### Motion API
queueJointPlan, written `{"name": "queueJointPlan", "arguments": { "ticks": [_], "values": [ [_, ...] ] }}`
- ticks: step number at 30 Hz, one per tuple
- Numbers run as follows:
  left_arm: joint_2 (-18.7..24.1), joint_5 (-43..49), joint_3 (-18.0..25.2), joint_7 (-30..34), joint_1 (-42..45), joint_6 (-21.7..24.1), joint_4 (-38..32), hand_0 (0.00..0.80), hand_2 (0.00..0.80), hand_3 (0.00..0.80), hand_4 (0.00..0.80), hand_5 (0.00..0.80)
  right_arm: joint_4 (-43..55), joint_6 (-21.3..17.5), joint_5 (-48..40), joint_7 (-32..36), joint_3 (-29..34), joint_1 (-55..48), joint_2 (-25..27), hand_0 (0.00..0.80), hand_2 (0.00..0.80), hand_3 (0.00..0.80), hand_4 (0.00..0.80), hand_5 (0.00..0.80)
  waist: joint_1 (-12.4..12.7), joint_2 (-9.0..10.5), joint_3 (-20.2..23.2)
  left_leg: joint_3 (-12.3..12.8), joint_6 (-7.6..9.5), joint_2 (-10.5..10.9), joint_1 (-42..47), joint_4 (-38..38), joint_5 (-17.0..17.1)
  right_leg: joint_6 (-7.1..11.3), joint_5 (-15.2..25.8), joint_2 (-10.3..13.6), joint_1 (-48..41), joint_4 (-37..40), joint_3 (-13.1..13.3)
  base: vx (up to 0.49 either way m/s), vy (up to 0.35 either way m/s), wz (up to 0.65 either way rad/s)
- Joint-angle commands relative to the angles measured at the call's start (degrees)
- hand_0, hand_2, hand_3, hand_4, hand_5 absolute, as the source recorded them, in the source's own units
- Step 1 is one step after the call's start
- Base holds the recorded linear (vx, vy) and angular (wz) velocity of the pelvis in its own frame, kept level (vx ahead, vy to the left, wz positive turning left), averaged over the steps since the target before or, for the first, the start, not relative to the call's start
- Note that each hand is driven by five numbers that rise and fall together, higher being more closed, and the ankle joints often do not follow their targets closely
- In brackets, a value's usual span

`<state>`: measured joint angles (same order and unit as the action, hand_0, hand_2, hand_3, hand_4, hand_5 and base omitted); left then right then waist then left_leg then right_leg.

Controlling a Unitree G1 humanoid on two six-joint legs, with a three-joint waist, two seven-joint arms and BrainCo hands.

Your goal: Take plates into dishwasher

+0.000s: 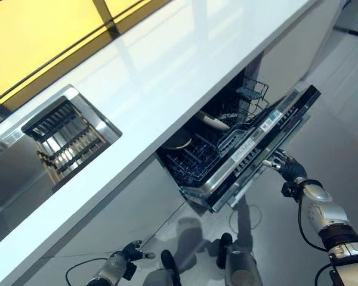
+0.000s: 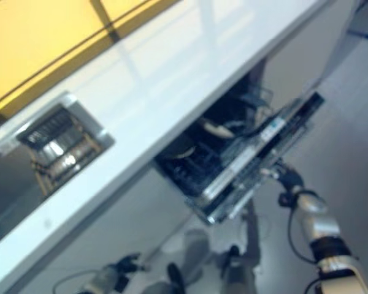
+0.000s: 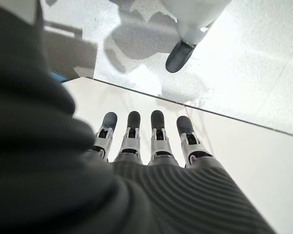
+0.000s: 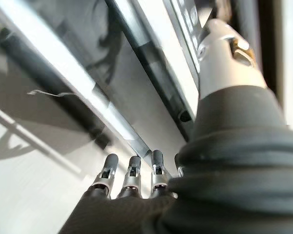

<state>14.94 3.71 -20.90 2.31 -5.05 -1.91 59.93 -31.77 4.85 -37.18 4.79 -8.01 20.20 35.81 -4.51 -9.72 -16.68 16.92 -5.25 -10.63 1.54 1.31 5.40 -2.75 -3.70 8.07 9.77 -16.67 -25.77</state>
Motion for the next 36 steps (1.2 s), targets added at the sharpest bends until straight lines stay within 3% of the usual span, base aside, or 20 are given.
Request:
{"name": "queueJointPlan", "arguments": {
  "ticks": [1, 14, 22, 25, 26, 29, 31, 33, 36],
  "values": [
    [4.9, 1.6, 0.2, -0.2, -0.5, 0.1, -1.6, 0.000, 0.000, 0.000, 0.000, 0.000, 6.1, -3.2, -0.7, 8.7, -6.3, 10.3, -11.0, 0.000, 0.000, 0.000, 0.000, 0.000, 3.8, 6.38, -0.4, -0.6, 3.53, 5.1, -2.1, -4.0, -7.4, 3.44, -4.3, 0.6, -10.7, 9.1, 6.0, 0.092, 0.075, 0.06],
    [6.4, -1.1, 1.3, -1.3, -0.4, -0.3, -2.0, 0.000, 0.000, 0.000, 0.000, 0.000, 3.9, -4.8, 1.7, 8.0, -6.9, 12.0, -12.2, 0.000, 0.000, 0.000, 0.000, 0.000, 7.5, 7.63, -1.7, -4.1, 5.83, 7.1, -7.7, -11.6, -10.4, 4.57, -3.6, 2.2, -13.5, 9.3, 4.0, 0.081, 0.135, 0.31],
    [7.9, -0.7, 3.1, -1.1, -0.9, -0.8, -3.1, 0.000, 0.000, 0.000, 0.000, 0.000, 2.0, -6.4, 11.9, -0.5, -6.9, 11.2, -11.6, 0.000, 0.000, 0.000, 0.000, 0.000, 10.1, 8.95, -1.2, -8.2, 7.91, 10.2, -8.3, -10.4, -10.9, 4.73, -3.4, 3.1, -15.8, 7.9, 2.6, 0.054, 0.155, 0.19],
    [8.6, -1.0, 3.5, -1.7, -1.6, -0.7, -3.4, 0.000, 0.000, 0.000, 0.000, 0.000, 0.1, -5.7, 19.4, -5.5, -6.6, 10.5, -10.7, 0.000, 0.000, 0.000, 0.000, 0.000, 10.0, 9.48, -0.7, -9.6, 9.12, 11.5, -7.7, -8.4, -10.8, 5.37, -1.3, 3.2, -15.1, 5.8, 3.9, -0.025, 0.086, 0.22],
    [8.8, -1.4, 3.4, -1.9, -2.2, -1.0, -3.5, 0.000, 0.000, 0.000, 0.000, 0.000, -0.1, -5.2, 23.1, -8.0, -6.7, 9.8, -10.0, 0.000, 0.000, 0.000, 0.000, 0.000, 9.5, 9.65, -0.4, -10.7, 9.71, 12.0, -7.2, -7.1, -10.6, 5.56, -0.5, 2.9, -14.5, 4.8, 6.0, -0.072, 0.029, 0.33],
    [9.4, -2.9, 3.8, -2.8, -3.3, -1.9, -4.4, 0.000, 0.000, 0.000, 0.000, 0.000, -0.3, -1.8, 24.7, -10.3, -6.5, 7.3, -8.4, 0.000, 0.000, 0.000, 0.000, 0.000, 8.0, 9.94, 0.3, -13.0, 10.25, 12.5, -7.0, -4.7, -9.8, 5.59, -0.2, 1.2, -13.0, 3.0, 10.5, -0.192, -0.071, 0.77],
    [9.6, -4.0, 4.2, -3.4, -3.9, -2.3, -4.5, 0.000, 0.000, 0.000, 0.000, 0.000, -1.3, -1.6, 25.3, -11.3, -5.9, 4.9, -7.7, 0.000, 0.000, 0.000, 0.000, 0.000, 7.3, 10.24, 1.0, -14.3, 10.19, 12.3, -7.1, -3.3, -9.1, 5.37, -1.0, -0.3, -12.8, 3.1, 13.0, -0.277, -0.176, 1.03],
    [10.0, -5.0, 5.1, -4.1, -4.4, -3.1, -4.7, 0.000, 0.000, 0.000, 0.000, 0.000, -2.1, -0.9, 26.5, -12.5, -4.9, 1.5, -7.4, 0.000, 0.000, 0.000, 0.000, 0.000, 6.7, 11.12, 1.9, -15.8, 9.36, 11.6, -8.2, -2.7, -7.9, 4.81, -3.7, -2.3, -13.3, 4.8, 15.1, -0.388, -0.330, 0.84],
    [9.2, -6.3, 6.9, -5.9, -3.4, -1.6, -3.0, 0.000, 0.000, 0.000, 0.000, 0.000, -5.1, -0.7, 25.5, -13.3, -3.3, -3.5, -6.9, 0.000, 0.000, 0.000, 0.000, 0.000, 6.5, 12.47, 2.5, -17.9, 7.00, 9.8, -10.8, -4.3, -5.9, 2.00, -7.5, -4.6, -13.9, 6.0, 15.2, -0.436, -0.422, 0.57]
  ]
}}
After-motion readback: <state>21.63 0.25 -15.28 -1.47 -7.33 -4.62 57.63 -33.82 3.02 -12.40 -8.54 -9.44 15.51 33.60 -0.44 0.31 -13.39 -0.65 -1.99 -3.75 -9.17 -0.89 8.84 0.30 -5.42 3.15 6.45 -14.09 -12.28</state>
